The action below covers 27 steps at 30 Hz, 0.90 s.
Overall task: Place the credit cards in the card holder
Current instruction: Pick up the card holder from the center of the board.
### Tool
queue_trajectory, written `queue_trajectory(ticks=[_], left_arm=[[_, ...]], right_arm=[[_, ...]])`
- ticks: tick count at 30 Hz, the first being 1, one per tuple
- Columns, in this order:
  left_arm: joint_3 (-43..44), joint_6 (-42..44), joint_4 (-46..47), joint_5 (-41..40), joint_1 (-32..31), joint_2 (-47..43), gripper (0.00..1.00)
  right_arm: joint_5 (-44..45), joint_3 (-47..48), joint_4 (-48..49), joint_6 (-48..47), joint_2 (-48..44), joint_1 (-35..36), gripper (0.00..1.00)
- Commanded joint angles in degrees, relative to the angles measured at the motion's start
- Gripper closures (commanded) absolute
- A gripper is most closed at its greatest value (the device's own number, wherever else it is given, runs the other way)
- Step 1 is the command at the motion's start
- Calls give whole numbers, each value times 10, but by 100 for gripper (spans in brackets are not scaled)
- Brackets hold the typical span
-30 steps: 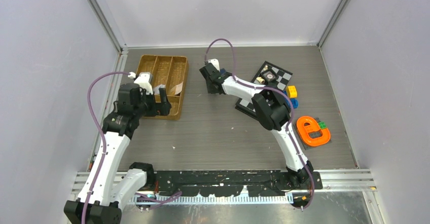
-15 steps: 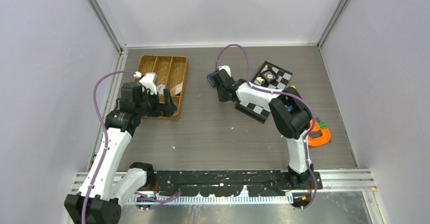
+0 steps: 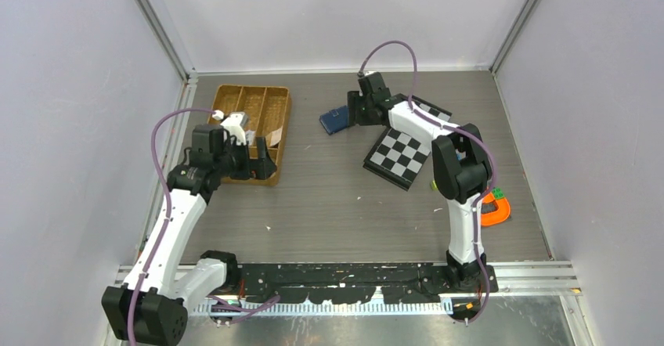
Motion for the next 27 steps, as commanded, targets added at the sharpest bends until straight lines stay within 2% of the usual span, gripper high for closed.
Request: queue_trajectory(ticks=[1,6,13,21,27], left_arm=[[22,-12,23,27,-2,12,3],[30,-11,18,35,-2,33,6],[28,-10,17,37,-3,34,6],[28,-7,13,39,-11,38,6],[27,-6,11,38,-15,39,6]], right_arm=[[-80,53,-10,-11,42,-31,36],[-128,117,-29,-6,98,-54,31],[-163,182,-36,4,162,-64,30],[-220,204,-28,6,194,-63,30],[-236,226,-26,5,212,-62,35]])
